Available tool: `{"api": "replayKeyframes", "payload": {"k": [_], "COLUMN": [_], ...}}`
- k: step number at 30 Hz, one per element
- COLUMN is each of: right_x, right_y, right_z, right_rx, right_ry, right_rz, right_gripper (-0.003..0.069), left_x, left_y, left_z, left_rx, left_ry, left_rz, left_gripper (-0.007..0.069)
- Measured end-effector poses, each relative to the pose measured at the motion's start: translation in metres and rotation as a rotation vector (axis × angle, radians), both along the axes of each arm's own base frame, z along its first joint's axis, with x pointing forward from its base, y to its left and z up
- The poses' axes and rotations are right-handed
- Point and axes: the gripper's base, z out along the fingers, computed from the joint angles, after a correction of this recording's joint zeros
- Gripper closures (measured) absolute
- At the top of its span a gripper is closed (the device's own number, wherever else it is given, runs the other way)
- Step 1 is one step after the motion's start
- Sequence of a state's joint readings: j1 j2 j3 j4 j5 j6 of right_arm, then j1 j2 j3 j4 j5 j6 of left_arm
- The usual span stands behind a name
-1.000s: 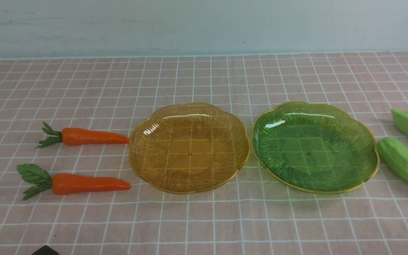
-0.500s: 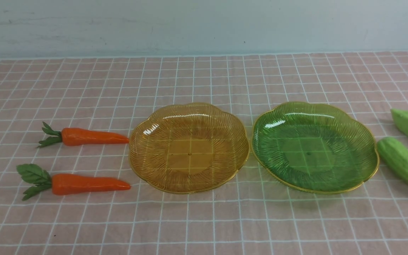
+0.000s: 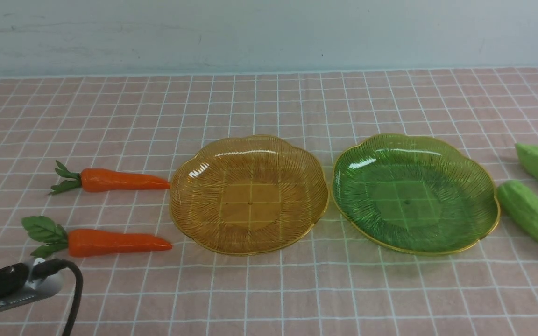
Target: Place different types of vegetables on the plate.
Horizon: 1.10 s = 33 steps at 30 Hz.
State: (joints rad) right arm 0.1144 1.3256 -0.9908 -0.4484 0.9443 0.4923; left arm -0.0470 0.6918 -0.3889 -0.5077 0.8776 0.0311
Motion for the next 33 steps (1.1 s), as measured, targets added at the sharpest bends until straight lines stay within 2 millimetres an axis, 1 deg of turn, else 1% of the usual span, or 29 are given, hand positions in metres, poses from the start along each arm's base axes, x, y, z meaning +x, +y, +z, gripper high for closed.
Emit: {"api": "replayKeyframes", "payload": {"k": [3,4,5,6,7,8,9,10,13,17,19,24,28,30,32,33], "right_x": [0.027,0.038,0.049,0.057,0.067,0.075,0.085,0.093,0.107,0.116,0.119,0.124,0.126,0.129,0.129,0.13], "right_y": [0.004,0.006,0.007,0.008,0.008,0.007,0.002,-0.003,-0.016,-0.027,-0.029,-0.031,-0.026,-0.025,-0.024,-0.024], "right_z": [-0.008,-0.01,-0.018,-0.022,-0.031,-0.04,-0.053,-0.061,-0.082,-0.104,-0.11,-0.115,-0.123,-0.132,-0.147,-0.147], "right_rx": [-0.011,-0.011,-0.015,-0.019,-0.022,-0.021,-0.024,-0.025,-0.033,-0.036,-0.027,-0.015,0.041,0.057,0.074,0.072], "right_ry": [0.046,0.061,0.098,0.123,0.165,0.199,0.242,0.264,0.321,0.378,0.394,0.415,0.44,0.444,0.472,0.465], "right_rz": [0.032,0.043,0.05,0.053,0.045,0.037,0.022,0.011,-0.002,-0.004,-0.006,0.014,0.034,0.044,0.05,0.057], "right_gripper": [0.0377,0.0326,0.0269,0.023,0.0179,0.0153,0.0129,0.0116,0.0107,0.0104,0.0104,0.0104,0.0104,0.0108,0.0117,0.0121], "left_x": [0.0,0.0,0.0,0.0,0.0,0.0,0.0,0.0,0.0,0.0,0.0,0.0,0.0,0.0,0.0,0.0], "left_y": [0.0,0.001,0.001,0.001,0.001,0.001,0.001,0.001,0.001,0.001,0.001,0.001,0.001,0.001,0.001,0.001], "left_z": [0.0,0.0,-0.001,-0.001,-0.001,-0.001,-0.001,-0.001,-0.001,-0.001,-0.001,-0.001,0.0,0.0,0.0,-0.001], "left_rx": [0.009,0.014,0.02,0.022,0.023,0.023,0.023,0.023,0.023,0.023,0.023,0.023,0.023,0.023,0.023,0.024], "left_ry": [-0.003,-0.003,-0.004,-0.004,-0.005,-0.005,-0.005,-0.005,-0.005,-0.005,-0.005,-0.005,-0.005,-0.005,-0.005,-0.005], "left_rz": [-0.007,-0.008,-0.01,-0.011,-0.012,-0.012,-0.012,-0.012,-0.012,-0.012,-0.012,-0.012,-0.012,-0.012,-0.012,-0.012], "left_gripper": [0.0573,0.0566,0.0561,0.0558,0.0554,0.0551,0.0551,0.0551,0.0549,0.054,0.054,0.054,0.054,0.054,0.054,0.054]}}
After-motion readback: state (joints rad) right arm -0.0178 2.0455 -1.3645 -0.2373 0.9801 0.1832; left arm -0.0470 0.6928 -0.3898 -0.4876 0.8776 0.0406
